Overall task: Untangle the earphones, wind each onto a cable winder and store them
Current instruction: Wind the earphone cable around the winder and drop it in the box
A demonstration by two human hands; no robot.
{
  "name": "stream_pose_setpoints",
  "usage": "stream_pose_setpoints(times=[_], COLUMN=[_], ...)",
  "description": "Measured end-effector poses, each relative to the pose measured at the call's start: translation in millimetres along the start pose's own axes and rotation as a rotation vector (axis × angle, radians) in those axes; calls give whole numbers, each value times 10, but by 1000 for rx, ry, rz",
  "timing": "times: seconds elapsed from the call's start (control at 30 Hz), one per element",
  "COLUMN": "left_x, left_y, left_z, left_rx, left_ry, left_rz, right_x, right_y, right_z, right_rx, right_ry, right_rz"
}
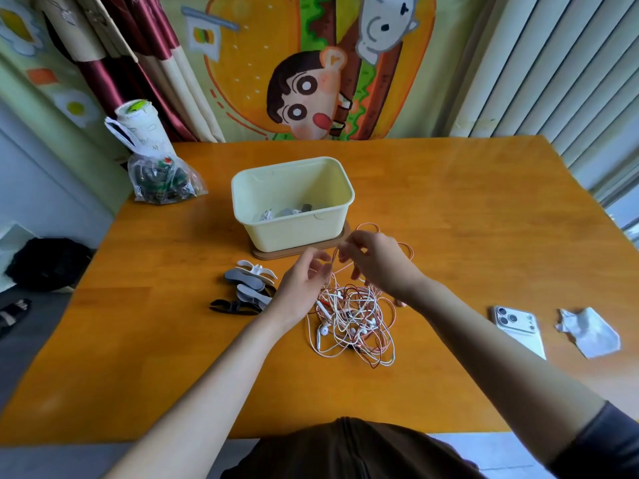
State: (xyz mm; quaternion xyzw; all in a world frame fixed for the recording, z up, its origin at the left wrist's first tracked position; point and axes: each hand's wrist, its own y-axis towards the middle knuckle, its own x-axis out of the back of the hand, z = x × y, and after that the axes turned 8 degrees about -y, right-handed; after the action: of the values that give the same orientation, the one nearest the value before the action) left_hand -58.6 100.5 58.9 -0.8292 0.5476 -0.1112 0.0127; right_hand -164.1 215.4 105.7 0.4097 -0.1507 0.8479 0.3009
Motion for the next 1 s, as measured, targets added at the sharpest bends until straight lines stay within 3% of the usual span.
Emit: stream_pose_setpoints(times=[0.17, 0.27, 0.4, 0.47, 0.6, 0.7, 0.83, 1.0], left_x=[-78, -93, -56, -30, 25, 62, 83, 75], left_y=[-63, -125, -114, -89, -60, -40, -6, 14], left_z=[202, 258, 212, 175, 81, -6, -89, -210], left_rx=[79, 137, 103, 91, 39, 14, 9, 35], left_ry=[243, 153, 80, 56, 28, -40, -152, -293], left_rz=[101, 111, 52, 24, -55, -137, -199, -257], right_x=[114, 207, 213, 182, 35, -86, -214, -376], right_y=[26, 71, 92, 104, 78, -8, -139, -208], right_z=[94, 95, 11, -81, -323, -350, -176, -67], right_rx=[16, -17, -96, -158, -287, -261, -53, 30], right_ry=[173, 294, 345, 284, 20, -156, -33, -69], right_rz=[-180, -324, -378, -299, 51, 21, -142, 107])
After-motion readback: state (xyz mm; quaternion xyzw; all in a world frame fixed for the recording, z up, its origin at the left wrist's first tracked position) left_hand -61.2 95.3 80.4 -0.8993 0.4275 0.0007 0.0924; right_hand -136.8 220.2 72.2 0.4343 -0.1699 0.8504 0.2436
